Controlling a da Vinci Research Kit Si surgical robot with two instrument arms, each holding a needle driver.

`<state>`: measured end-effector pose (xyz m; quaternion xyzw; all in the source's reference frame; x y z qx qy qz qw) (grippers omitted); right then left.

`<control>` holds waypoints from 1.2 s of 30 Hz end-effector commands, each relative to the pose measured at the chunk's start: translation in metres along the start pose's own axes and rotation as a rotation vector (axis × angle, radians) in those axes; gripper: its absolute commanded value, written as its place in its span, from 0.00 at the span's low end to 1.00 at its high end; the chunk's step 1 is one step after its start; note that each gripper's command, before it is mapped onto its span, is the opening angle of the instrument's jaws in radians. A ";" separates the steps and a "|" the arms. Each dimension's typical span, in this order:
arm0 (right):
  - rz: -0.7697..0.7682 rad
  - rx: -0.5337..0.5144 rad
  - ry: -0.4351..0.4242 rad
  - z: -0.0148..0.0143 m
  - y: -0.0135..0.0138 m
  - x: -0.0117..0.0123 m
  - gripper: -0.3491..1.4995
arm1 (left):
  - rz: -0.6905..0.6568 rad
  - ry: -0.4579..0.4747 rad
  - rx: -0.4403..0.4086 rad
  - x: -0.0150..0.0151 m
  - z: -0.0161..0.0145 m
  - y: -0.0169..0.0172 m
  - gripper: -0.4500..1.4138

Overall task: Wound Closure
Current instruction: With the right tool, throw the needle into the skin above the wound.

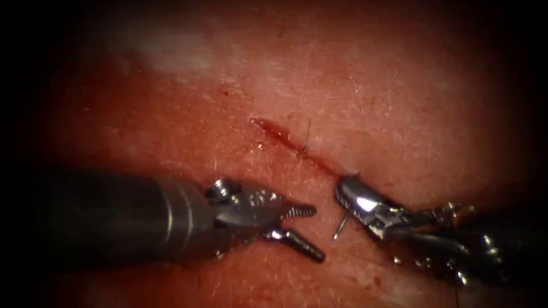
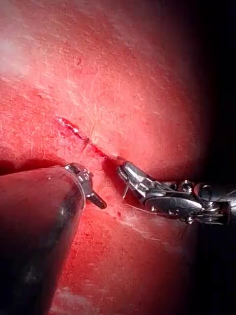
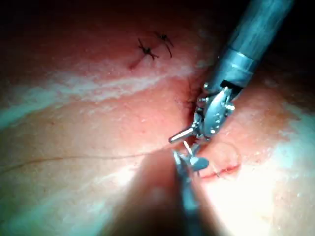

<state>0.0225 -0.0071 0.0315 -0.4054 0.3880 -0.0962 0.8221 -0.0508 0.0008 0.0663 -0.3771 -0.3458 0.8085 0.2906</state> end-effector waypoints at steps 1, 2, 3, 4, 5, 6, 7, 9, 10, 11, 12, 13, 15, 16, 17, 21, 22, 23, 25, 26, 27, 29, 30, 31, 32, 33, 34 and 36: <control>0.002 -0.003 0.004 0.0002 -0.0006 0.0006 0.00 | -0.002 -0.001 -0.001 -0.0005 0.0010 -0.0001 0.50; -0.009 -0.009 0.003 0.0001 -0.0005 0.0005 0.00 | -0.003 0.004 0.004 -0.0003 0.0011 -0.0003 0.50; -0.021 -0.012 0.001 0.0000 -0.0005 0.0004 0.00 | -0.003 0.010 0.006 -0.0002 0.0011 -0.0005 0.50; -0.031 -0.017 0.001 -0.0002 -0.0003 0.0003 0.00 | -0.003 0.011 0.009 -0.0002 0.0011 -0.0006 0.50; -0.030 -0.020 -0.001 -0.0003 -0.0001 0.0002 0.00 | -0.003 0.011 0.009 -0.0002 0.0011 -0.0006 0.50; -0.034 -0.027 -0.001 -0.0004 0.0001 0.0002 0.00 | -0.003 0.011 0.010 -0.0003 0.0012 -0.0006 0.50; -0.034 -0.027 -0.001 -0.0004 0.0001 0.0002 0.00 | -0.003 0.011 0.010 -0.0003 0.0012 -0.0006 0.50; -0.035 -0.038 -0.002 -0.0008 0.0008 0.0001 0.00 | -0.003 0.012 0.012 -0.0003 0.0013 -0.0006 0.50; -0.035 -0.038 -0.002 -0.0008 0.0008 0.0001 0.00 | -0.003 0.012 0.012 -0.0003 0.0013 -0.0006 0.50; -0.033 -0.040 -0.001 -0.0010 0.0011 0.0001 0.00 | -0.003 0.012 0.013 -0.0003 0.0014 -0.0006 0.50; -0.031 -0.038 -0.001 -0.0010 0.0013 0.0001 0.00 | -0.003 0.013 0.015 -0.0004 0.0016 -0.0005 0.50; -0.031 -0.039 -0.001 -0.0009 0.0012 0.0000 0.00 | -0.003 0.013 0.015 -0.0004 0.0017 -0.0005 0.50; -0.042 -0.032 0.002 -0.0003 0.0008 -0.0005 0.00 | -0.003 0.013 0.016 -0.0003 0.0018 -0.0005 0.50; -0.026 -0.027 0.002 -0.0001 0.0007 -0.0007 0.00 | -0.003 0.013 0.016 -0.0003 0.0018 -0.0005 0.50; -0.004 -0.021 0.007 0.0001 0.0006 -0.0009 0.00 | -0.004 0.013 0.016 -0.0003 0.0018 -0.0005 0.50; 0.147 -0.033 0.015 0.0003 0.0013 -0.0033 0.00 | -0.003 0.013 0.016 -0.0003 0.0018 -0.0005 0.50; 0.155 -0.038 0.014 0.0002 0.0017 -0.0037 0.00 | -0.003 0.013 0.016 -0.0003 0.0018 -0.0005 0.50; 0.155 -0.038 0.014 0.0002 0.0017 -0.0037 0.00 | -0.003 0.013 0.016 -0.0003 0.0018 -0.0005 0.50; 0.170 -0.040 0.004 0.0000 0.0022 -0.0042 0.00 | -0.004 0.014 0.017 -0.0003 0.0019 -0.0005 0.50; 0.195 -0.044 0.003 0.0000 0.0024 -0.0046 0.00 | -0.004 0.014 0.017 -0.0002 0.0019 -0.0005 0.50; 0.242 -0.042 0.004 0.0001 0.0026 -0.0052 0.00 | -0.004 0.014 0.019 -0.0002 0.0020 -0.0005 0.50; 0.277 -0.041 0.006 0.0002 0.0026 -0.0055 0.00 | -0.005 0.015 0.019 -0.0002 0.0021 -0.0005 0.50; 0.330 -0.037 0.009 0.0003 0.0026 -0.0060 0.00 | -0.005 0.015 0.020 -0.0002 0.0022 -0.0005 0.50; 0.359 -0.035 0.010 0.0004 0.0027 -0.0063 0.00 | -0.005 0.015 0.021 -0.0002 0.0023 -0.0005 0.50; 0.359 -0.035 0.010 0.0004 0.0027 -0.0063 0.00 | -0.005 0.015 0.021 -0.0002 0.0023 -0.0005 0.50; 0.383 -0.031 0.011 0.0004 0.0027 -0.0065 0.00 | -0.005 0.015 0.021 -0.0002 0.0023 -0.0005 0.50; 0.396 -0.028 0.015 0.0004 0.0030 -0.0068 0.00 | -0.005 0.015 0.021 -0.0001 0.0023 -0.0005 0.50; 0.403 -0.024 0.019 0.0003 0.0033 -0.0069 0.00 | -0.005 0.015 0.021 -0.0001 0.0023 -0.0005 0.50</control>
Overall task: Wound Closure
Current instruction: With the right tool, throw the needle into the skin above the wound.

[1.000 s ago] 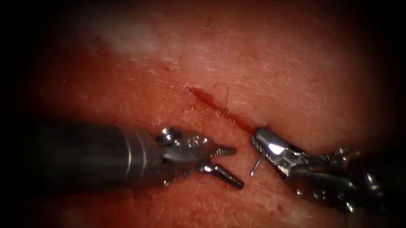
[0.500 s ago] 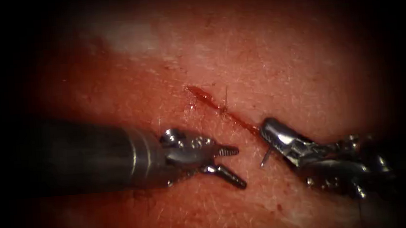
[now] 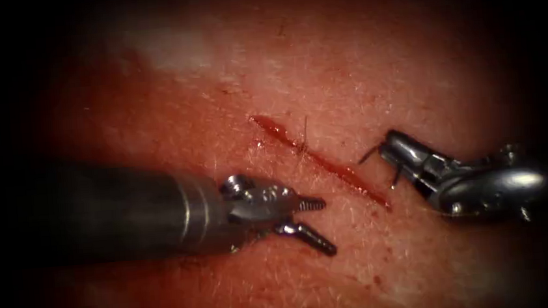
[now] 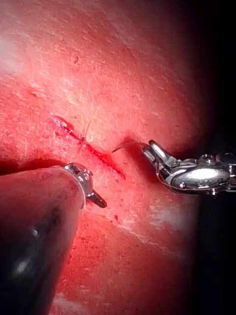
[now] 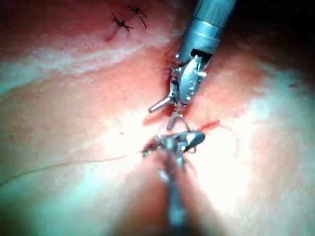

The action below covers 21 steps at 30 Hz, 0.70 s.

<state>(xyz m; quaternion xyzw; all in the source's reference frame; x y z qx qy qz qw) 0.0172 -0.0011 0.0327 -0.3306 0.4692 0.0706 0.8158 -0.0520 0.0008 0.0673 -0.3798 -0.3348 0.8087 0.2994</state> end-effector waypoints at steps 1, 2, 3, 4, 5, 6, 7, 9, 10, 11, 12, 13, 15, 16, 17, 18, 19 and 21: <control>0.005 0.006 0.003 0.0001 -0.0006 0.0000 0.00 | -0.001 -0.001 -0.002 -0.0004 0.0009 -0.0001 0.50; 0.006 0.008 0.005 0.0001 -0.0004 0.0000 0.00 | -0.001 -0.001 -0.002 -0.0004 0.0009 -0.0001 0.50; 0.018 0.011 0.014 0.0001 -0.0004 0.0001 0.00 | -0.001 -0.001 -0.002 -0.0004 0.0009 -0.0001 0.50; 0.023 0.017 0.013 0.0002 -0.0004 0.0001 0.00 | 0.000 -0.001 -0.002 -0.0004 0.0009 -0.0001 0.50; 0.023 0.017 0.013 0.0002 -0.0004 0.0001 0.00 | 0.000 -0.001 -0.002 -0.0004 0.0009 -0.0001 0.50; 0.057 0.035 0.012 0.0004 -0.0005 0.0000 0.00 | 0.000 -0.001 -0.001 -0.0005 0.0010 -0.0002 0.50; 0.057 0.035 0.012 0.0004 -0.0005 0.0000 0.00 | 0.000 -0.001 -0.001 -0.0005 0.0010 -0.0002 0.50; 0.145 0.054 -0.003 0.0007 -0.0004 -0.0001 0.00 | 0.001 -0.001 0.001 -0.0006 0.0011 -0.0003 0.50; 0.174 0.059 -0.008 0.0008 -0.0003 -0.0002 0.00 | 0.002 -0.001 0.002 -0.0006 0.0012 -0.0004 0.50; 0.215 0.067 -0.015 0.0010 -0.0002 -0.0003 0.00 | 0.003 0.000 0.005 -0.0007 0.0015 -0.0005 0.50; 0.232 0.072 -0.019 0.0011 -0.0001 -0.0004 0.00 | 0.004 0.001 0.009 -0.0008 0.0017 -0.0007 0.50; 0.232 0.072 -0.019 0.0011 -0.0001 -0.0004 0.00 | 0.004 0.001 0.009 -0.0008 0.0017 -0.0007 0.50; 0.248 0.085 -0.031 0.0014 -0.0001 -0.0006 0.00 | 0.008 0.001 0.013 -0.0012 0.0023 -0.0011 0.50; 0.263 0.094 -0.039 0.0015 -0.0002 -0.0008 0.00 | 0.012 0.000 0.013 -0.0014 0.0026 -0.0015 0.50; 0.270 0.107 -0.050 0.0017 -0.0005 -0.0012 0.00 | 0.014 -0.001 0.014 -0.0016 0.0027 -0.0018 0.50; 0.268 0.115 -0.053 0.0017 -0.0007 -0.0014 0.00 | 0.015 -0.001 0.014 -0.0017 0.0027 -0.0019 0.50; 0.268 0.115 -0.053 0.0017 -0.0007 -0.0014 0.00 | 0.015 -0.001 0.014 -0.0017 0.0027 -0.0019 0.50; 0.248 0.116 -0.075 0.0017 -0.0013 -0.0018 0.00 | 0.012 -0.002 0.012 -0.0018 0.0024 -0.0022 0.50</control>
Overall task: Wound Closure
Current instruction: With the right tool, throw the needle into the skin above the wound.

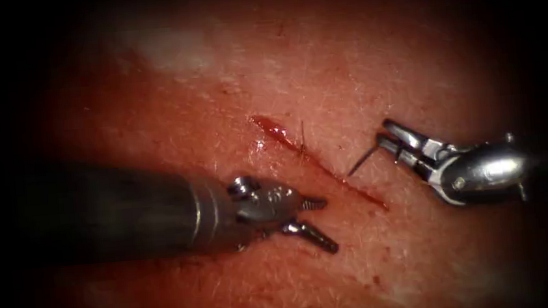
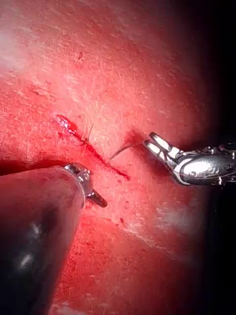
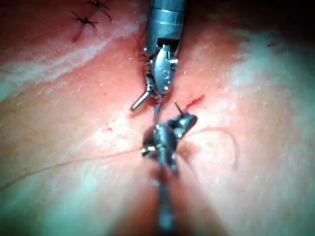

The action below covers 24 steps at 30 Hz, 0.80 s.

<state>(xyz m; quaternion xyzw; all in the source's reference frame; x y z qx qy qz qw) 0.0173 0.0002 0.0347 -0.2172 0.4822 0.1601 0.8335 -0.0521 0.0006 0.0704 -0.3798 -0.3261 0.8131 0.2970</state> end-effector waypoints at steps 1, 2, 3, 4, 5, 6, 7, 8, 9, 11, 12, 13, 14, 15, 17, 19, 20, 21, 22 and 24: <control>-0.077 -0.011 -0.013 0.0002 -0.0012 -0.0004 0.00 | 0.000 -0.003 -0.004 -0.0005 0.0007 0.0000 0.50; -0.077 -0.011 -0.013 0.0002 -0.0012 -0.0004 0.00 | 0.000 -0.003 -0.004 -0.0005 0.0007 0.0000 0.50; -0.187 -0.031 -0.035 0.0001 -0.0013 -0.0001 0.00 | 0.000 -0.003 -0.004 -0.0005 0.0007 0.0000 0.50; -0.222 -0.034 -0.039 0.0001 -0.0014 0.0001 0.00 | 0.000 -0.003 -0.004 -0.0005 0.0007 0.0000 0.50; -0.280 -0.039 -0.046 0.0000 -0.0016 0.0003 0.00 | 0.000 -0.003 -0.004 -0.0005 0.0007 0.0000 0.50; -0.315 -0.041 -0.049 0.0001 -0.0017 0.0006 0.00 | 0.000 -0.002 -0.004 -0.0005 0.0007 0.0000 0.50; -0.371 -0.046 -0.052 0.0002 -0.0021 0.0012 0.00 | 0.000 -0.002 -0.003 -0.0006 0.0008 0.0000 0.50; -0.412 -0.045 -0.064 0.0003 -0.0023 0.0015 0.00 | 0.000 -0.002 -0.003 -0.0006 0.0008 0.0000 0.50; -0.412 -0.045 -0.064 0.0003 -0.0023 0.0015 0.00 | 0.000 -0.002 -0.003 -0.0006 0.0008 0.0000 0.50; -0.519 -0.029 -0.091 0.0007 -0.0032 0.0032 0.00 | 0.000 -0.002 -0.003 -0.0006 0.0008 0.0000 0.50; -0.519 -0.029 -0.091 0.0007 -0.0032 0.0032 0.00 | 0.000 -0.002 -0.003 -0.0006 0.0008 0.0000 0.50; -0.612 0.002 -0.126 0.0013 -0.0045 0.0046 0.00 | 0.000 -0.002 -0.003 -0.0006 0.0008 0.0000 0.50; -0.618 0.013 -0.125 0.0016 -0.0050 0.0049 0.00 | 0.000 -0.002 -0.003 -0.0006 0.0008 0.0000 0.50; -0.618 0.013 -0.125 0.0016 -0.0050 0.0049 0.00 | 0.000 -0.002 -0.003 -0.0006 0.0008 0.0000 0.50; -0.621 0.040 -0.128 0.0023 -0.0062 0.0052 0.00 | 0.000 -0.002 -0.003 -0.0006 0.0007 0.0001 0.50; -0.629 0.068 -0.127 0.0032 -0.0075 0.0048 0.00 | -0.001 -0.003 -0.004 -0.0005 0.0007 0.0001 0.50; -0.628 0.080 -0.122 0.0036 -0.0081 0.0044 0.00 | -0.001 -0.003 -0.006 -0.0005 0.0006 0.0002 0.50; -0.598 0.080 -0.117 0.0034 -0.0078 0.0042 0.00 | -0.001 -0.003 -0.007 -0.0004 0.0004 0.0002 0.50; -0.591 0.074 -0.112 0.0032 -0.0074 0.0043 0.00 | -0.001 -0.003 -0.008 -0.0005 0.0003 0.0002 0.50; -0.566 0.051 -0.096 0.0021 -0.0061 0.0046 0.00 | 0.000 -0.004 -0.009 -0.0005 0.0003 0.0002 0.50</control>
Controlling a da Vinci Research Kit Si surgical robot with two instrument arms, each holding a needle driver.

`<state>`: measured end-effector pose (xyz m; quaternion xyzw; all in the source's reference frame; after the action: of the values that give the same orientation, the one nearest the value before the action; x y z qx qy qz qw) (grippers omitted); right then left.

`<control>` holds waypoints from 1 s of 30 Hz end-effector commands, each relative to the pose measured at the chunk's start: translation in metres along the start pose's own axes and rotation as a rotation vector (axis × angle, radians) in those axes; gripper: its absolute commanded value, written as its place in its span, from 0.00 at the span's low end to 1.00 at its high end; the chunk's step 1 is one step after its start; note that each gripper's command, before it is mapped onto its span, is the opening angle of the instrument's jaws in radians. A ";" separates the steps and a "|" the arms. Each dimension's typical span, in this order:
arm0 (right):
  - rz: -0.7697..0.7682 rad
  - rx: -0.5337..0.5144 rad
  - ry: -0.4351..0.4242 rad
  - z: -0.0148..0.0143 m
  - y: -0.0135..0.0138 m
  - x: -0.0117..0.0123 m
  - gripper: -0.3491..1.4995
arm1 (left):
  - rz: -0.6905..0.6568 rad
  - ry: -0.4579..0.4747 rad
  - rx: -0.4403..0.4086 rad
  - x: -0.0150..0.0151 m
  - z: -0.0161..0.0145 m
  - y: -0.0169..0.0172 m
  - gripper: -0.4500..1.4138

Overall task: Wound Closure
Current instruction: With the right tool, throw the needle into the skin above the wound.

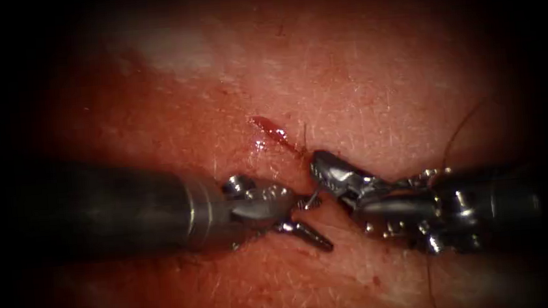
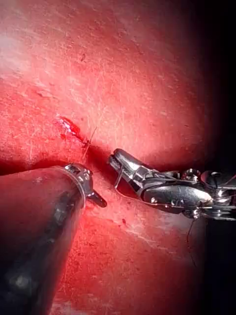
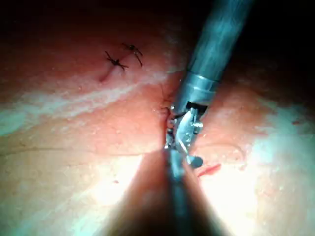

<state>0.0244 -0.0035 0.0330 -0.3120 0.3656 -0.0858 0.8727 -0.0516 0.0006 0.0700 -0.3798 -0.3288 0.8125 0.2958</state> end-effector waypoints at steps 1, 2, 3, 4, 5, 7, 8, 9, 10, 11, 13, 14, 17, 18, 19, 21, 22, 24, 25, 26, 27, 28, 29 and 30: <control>0.024 -0.024 0.000 -0.0010 0.0006 -0.0004 0.00 | 0.000 -0.002 -0.003 -0.0005 0.0008 0.0000 0.50; 0.048 -0.038 0.005 -0.0017 0.0013 -0.0007 0.00 | 0.000 -0.002 -0.003 -0.0005 0.0008 0.0000 0.50; 0.048 -0.038 0.005 -0.0017 0.0013 -0.0007 0.00 | 0.000 -0.002 -0.003 -0.0005 0.0008 0.0000 0.50; 0.125 -0.076 0.029 -0.0034 0.0028 -0.0016 0.00 | 0.000 -0.002 -0.003 -0.0005 0.0008 0.0000 0.50; 0.158 -0.090 0.039 -0.0041 0.0032 -0.0020 0.00 | 0.000 -0.002 -0.003 -0.0005 0.0008 0.0000 0.50; 0.252 -0.112 0.067 -0.0055 0.0039 -0.0031 0.00 | 0.000 -0.002 -0.003 -0.0004 0.0008 0.0000 0.50; 0.288 -0.120 0.080 -0.0059 0.0040 -0.0036 0.00 | 0.000 -0.002 -0.003 -0.0004 0.0009 0.0000 0.50; 0.324 -0.133 0.091 -0.0062 0.0040 -0.0042 0.00 | 0.000 -0.002 -0.002 -0.0004 0.0009 0.0000 0.50; 0.364 -0.138 0.108 -0.0064 0.0040 -0.0047 0.00 | -0.001 -0.002 -0.002 -0.0004 0.0009 0.0000 0.50; 0.364 -0.138 0.108 -0.0064 0.0040 -0.0047 0.00 | -0.001 -0.002 -0.002 -0.0004 0.0009 0.0000 0.50; 0.455 -0.149 0.163 -0.0062 0.0034 -0.0063 0.00 | -0.001 -0.001 -0.002 -0.0004 0.0009 0.0000 0.50; 0.476 -0.154 0.178 -0.0061 0.0031 -0.0066 0.00 | -0.001 -0.001 -0.002 -0.0004 0.0009 0.0000 0.50; 0.499 -0.157 0.206 -0.0053 0.0020 -0.0072 0.00 | 0.000 -0.002 -0.002 -0.0004 0.0009 0.0000 0.50; 0.497 -0.156 0.211 -0.0051 0.0018 -0.0072 0.00 | 0.000 -0.002 -0.002 -0.0005 0.0009 0.0000 0.50; 0.496 -0.158 0.215 -0.0050 0.0018 -0.0071 0.00 | 0.000 -0.002 -0.002 -0.0005 0.0009 0.0000 0.50; 0.497 -0.167 0.229 -0.0047 0.0019 -0.0068 0.00 | 0.000 -0.002 -0.002 -0.0005 0.0009 0.0000 0.50; 0.497 -0.166 0.231 -0.0045 0.0019 -0.0067 0.00 | 0.000 -0.002 -0.002 -0.0005 0.0009 0.0000 0.50; 0.497 -0.170 0.236 -0.0041 0.0019 -0.0062 0.00 | 0.000 -0.002 -0.002 -0.0005 0.0009 0.0000 0.50; 0.498 -0.172 0.238 -0.0039 0.0019 -0.0059 0.00 | 0.000 -0.002 -0.002 -0.0005 0.0009 0.0000 0.50; 0.499 -0.172 0.237 -0.0036 0.0021 -0.0055 0.00 | 0.000 -0.002 -0.002 -0.0005 0.0009 0.0000 0.50; 0.494 -0.171 0.239 -0.0034 0.0022 -0.0052 0.00 | 0.000 -0.002 -0.002 -0.0005 0.0009 0.0000 0.50; 0.466 -0.175 0.235 -0.0031 0.0023 -0.0050 0.00 | 0.000 -0.002 -0.002 -0.0005 0.0009 0.0000 0.50; 0.454 -0.172 0.230 -0.0029 0.0024 -0.0050 0.00 | 0.000 -0.002 -0.002 -0.0005 0.0009 0.0000 0.50; 0.442 -0.170 0.230 -0.0028 0.0023 -0.0050 0.00 | 0.000 -0.002 -0.001 -0.0005 0.0009 0.0000 0.50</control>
<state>0.0179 -0.0005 0.0326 -0.2865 0.5264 0.1037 0.7938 -0.0516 0.0005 0.0700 -0.3796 -0.3284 0.8128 0.2957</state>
